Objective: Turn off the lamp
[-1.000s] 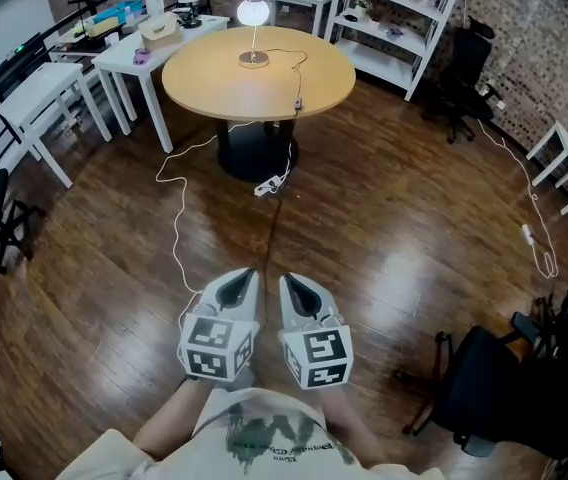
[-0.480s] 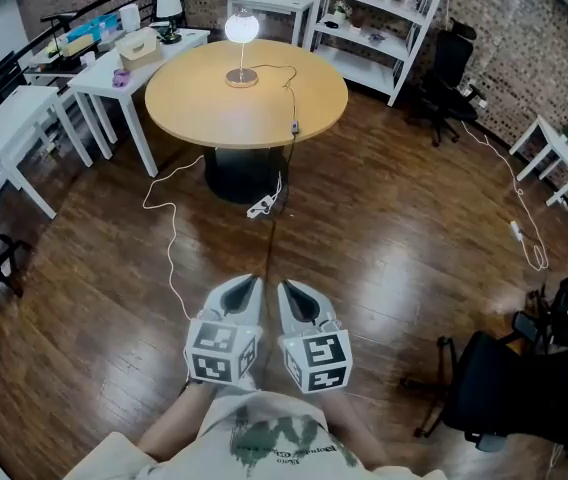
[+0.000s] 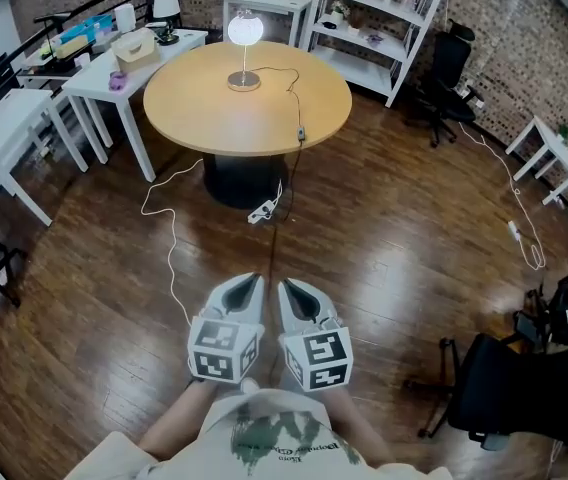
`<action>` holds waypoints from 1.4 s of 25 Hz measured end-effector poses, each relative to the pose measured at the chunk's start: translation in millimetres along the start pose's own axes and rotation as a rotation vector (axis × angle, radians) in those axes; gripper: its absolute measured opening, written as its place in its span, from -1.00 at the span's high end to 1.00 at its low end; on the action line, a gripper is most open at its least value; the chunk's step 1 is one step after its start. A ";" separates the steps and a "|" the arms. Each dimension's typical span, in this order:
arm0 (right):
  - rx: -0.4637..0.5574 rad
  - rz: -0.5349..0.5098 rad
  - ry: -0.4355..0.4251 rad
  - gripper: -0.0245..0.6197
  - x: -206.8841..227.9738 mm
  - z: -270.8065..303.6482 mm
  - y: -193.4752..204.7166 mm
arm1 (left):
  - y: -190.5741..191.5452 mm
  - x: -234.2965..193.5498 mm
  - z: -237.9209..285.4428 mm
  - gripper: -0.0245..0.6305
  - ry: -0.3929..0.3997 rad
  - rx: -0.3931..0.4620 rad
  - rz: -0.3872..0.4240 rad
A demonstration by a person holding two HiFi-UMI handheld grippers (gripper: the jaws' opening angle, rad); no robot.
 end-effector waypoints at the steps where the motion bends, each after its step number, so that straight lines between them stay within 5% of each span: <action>1: -0.001 -0.001 -0.002 0.92 0.7 2.3 -1.1 | -0.6 -1.6 1.7 0.93 -0.003 -0.002 -0.001; 13: 0.001 -0.003 -0.064 0.92 51.7 49.2 -8.7 | -10.7 -10.1 60.6 0.93 -0.060 -0.016 0.001; 35: 0.023 -0.012 -0.237 0.92 268.6 135.0 -58.8 | -87.9 46.7 256.2 0.93 -0.246 -0.021 0.033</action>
Point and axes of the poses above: the fingertips, and each gripper's own axes: z forward along the fingers, x to its right, y out of its underside, the point moved 10 cm from there along -z, backward along the fingers, and after that the axes turned 10 degrees about -y, right-handed, at the moved point
